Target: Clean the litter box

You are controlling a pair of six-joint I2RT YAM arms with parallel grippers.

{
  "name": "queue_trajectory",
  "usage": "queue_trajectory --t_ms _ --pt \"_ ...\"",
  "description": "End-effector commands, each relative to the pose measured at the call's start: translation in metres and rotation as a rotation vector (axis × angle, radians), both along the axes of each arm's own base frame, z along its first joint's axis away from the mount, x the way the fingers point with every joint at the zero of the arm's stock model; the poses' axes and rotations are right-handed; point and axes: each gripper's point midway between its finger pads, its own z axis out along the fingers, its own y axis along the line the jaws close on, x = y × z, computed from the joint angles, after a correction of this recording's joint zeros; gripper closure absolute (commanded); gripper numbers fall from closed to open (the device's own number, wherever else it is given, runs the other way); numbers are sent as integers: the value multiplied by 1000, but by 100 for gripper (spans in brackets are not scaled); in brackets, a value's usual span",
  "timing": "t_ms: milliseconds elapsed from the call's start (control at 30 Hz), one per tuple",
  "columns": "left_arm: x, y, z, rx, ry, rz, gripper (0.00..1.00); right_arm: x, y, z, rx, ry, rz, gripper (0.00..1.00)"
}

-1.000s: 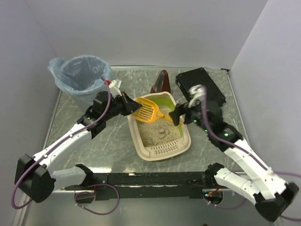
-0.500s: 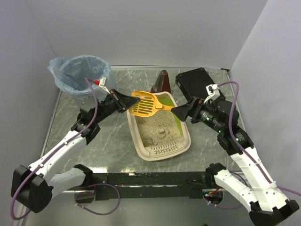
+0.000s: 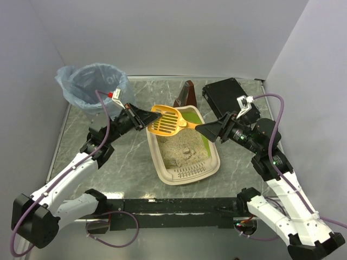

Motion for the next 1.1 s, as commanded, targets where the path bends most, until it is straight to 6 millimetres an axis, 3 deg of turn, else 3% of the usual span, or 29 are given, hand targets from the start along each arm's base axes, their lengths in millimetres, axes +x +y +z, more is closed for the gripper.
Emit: queue_trajectory --t_ms 0,267,467,567,767,800,867,900,933,1033,1067 --pt "-4 -1 18 -45 -50 -21 99 -12 4 24 75 -69 58 18" --pt "1 -2 12 -44 -25 -15 99 -20 6 30 127 -50 86 25" --pt "-2 -5 12 -45 -32 -46 99 -15 -2 33 122 -64 23 28" --pt "-1 -6 8 -37 -14 -46 99 -18 -1 35 128 -75 34 35" --pt "-1 -5 9 -35 -27 -35 99 -22 0 36 130 -89 52 68" --pt "0 -4 10 -33 -28 -30 99 -21 -1 35 128 -92 45 84" --pt "2 -5 7 -19 -17 -29 99 -21 -3 36 127 -104 33 100" --pt "1 -5 6 -14 -19 -32 99 -22 -3 37 119 -119 33 100" --pt "1 -6 6 -13 -20 -37 97 -22 -4 36 113 -114 33 100" --pt "1 -7 5 2 -16 -41 73 -23 -4 37 110 -141 37 100" --pt "1 -7 4 15 -18 -41 44 -23 -4 36 109 -141 37 100"
